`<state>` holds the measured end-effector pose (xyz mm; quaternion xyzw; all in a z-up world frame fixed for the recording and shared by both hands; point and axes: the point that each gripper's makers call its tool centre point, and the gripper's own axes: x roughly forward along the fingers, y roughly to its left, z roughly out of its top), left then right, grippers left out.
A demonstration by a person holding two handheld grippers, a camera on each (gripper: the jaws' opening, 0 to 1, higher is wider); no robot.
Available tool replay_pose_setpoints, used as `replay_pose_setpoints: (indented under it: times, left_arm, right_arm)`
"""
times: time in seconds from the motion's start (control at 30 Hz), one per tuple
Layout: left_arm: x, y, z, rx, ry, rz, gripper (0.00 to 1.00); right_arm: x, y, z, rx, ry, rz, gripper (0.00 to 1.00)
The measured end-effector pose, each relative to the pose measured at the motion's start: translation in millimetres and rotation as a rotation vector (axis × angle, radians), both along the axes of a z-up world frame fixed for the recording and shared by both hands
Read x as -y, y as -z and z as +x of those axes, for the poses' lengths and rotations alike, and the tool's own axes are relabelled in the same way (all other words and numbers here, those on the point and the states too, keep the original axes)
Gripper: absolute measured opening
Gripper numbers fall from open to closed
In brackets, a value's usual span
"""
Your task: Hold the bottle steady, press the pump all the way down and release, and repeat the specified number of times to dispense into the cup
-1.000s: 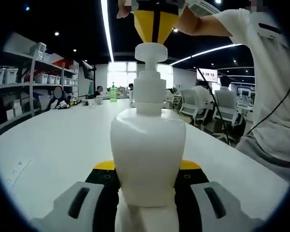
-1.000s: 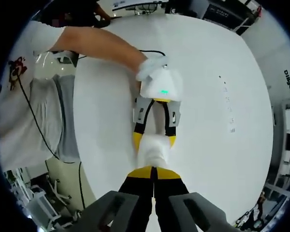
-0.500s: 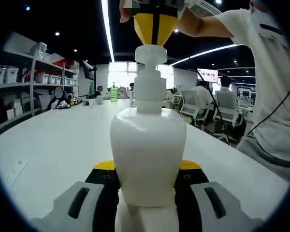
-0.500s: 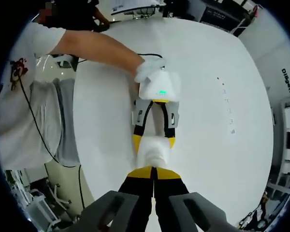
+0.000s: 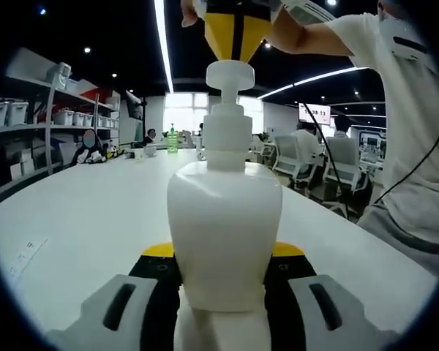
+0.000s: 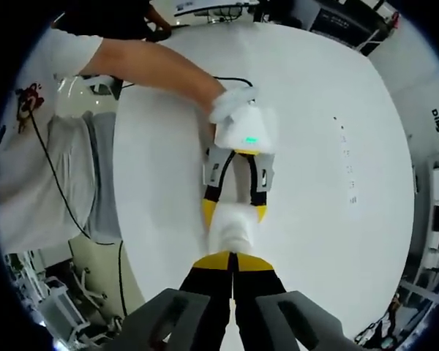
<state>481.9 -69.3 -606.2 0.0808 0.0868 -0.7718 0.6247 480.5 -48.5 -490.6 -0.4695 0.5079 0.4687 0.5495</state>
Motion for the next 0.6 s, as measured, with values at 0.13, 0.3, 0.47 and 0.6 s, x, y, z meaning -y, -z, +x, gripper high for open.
replay_pose_setpoints:
  times: [0.13,0.3,0.47,0.6]
  left_arm:
    - [0.0,0.6,-0.2,0.002,0.001,0.0,0.43]
    - [0.2,1.4,-0.4,0.002,0.005,0.002,0.43]
    - [0.7,2.2,-0.6,0.005,0.006,0.004,0.43]
    - [1.0,2.5,-1.1,0.004,0.007,0.001,0.43]
  right_arm:
    - [1.2,-0.5,0.5,-0.003,-0.002,-0.001,0.0]
    - [0.9,3.7,-1.0,0.006,0.012,0.001,0.0]
    - [2.5,10.1,-0.1,0.002,0.03,-0.001,0.0]
    - [2.3,6.5,2.0,0.043,-0.011,-0.006,0.0]
